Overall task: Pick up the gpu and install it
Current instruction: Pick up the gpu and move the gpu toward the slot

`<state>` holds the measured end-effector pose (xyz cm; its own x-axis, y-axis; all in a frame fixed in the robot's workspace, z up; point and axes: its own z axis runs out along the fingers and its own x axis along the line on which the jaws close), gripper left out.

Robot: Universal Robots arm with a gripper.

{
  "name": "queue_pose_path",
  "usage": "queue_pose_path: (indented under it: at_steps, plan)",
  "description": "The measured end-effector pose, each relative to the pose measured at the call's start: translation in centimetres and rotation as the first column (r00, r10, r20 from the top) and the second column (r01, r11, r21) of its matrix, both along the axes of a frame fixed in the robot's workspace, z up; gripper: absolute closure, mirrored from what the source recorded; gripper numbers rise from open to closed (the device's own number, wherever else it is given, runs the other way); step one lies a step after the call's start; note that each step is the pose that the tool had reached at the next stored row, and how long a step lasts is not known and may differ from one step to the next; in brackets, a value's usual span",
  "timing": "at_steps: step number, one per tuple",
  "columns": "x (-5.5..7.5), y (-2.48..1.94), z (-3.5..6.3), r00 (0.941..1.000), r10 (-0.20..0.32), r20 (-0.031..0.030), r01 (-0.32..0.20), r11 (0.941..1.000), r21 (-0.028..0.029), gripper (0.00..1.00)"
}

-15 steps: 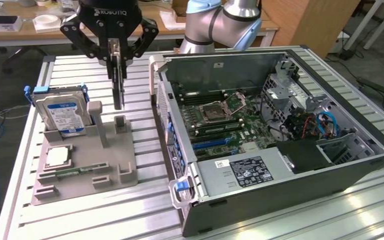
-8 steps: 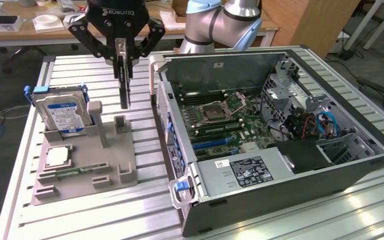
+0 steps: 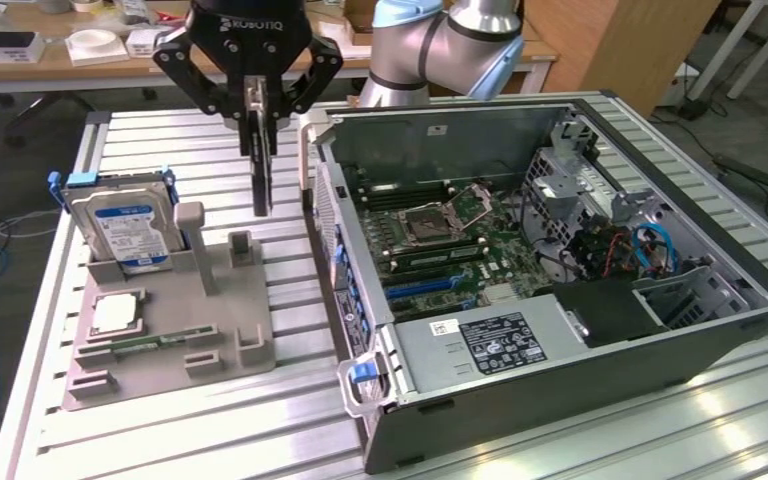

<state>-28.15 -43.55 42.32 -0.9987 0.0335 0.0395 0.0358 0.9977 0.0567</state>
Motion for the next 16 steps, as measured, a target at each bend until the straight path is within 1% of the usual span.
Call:
queue_pose_path:
  at_steps: [16]
  plan:
    - [1.5, 0.00, 0.00, 1.0000, 0.000, 0.0000, 0.000, 1.0000, -0.0001, 0.73]
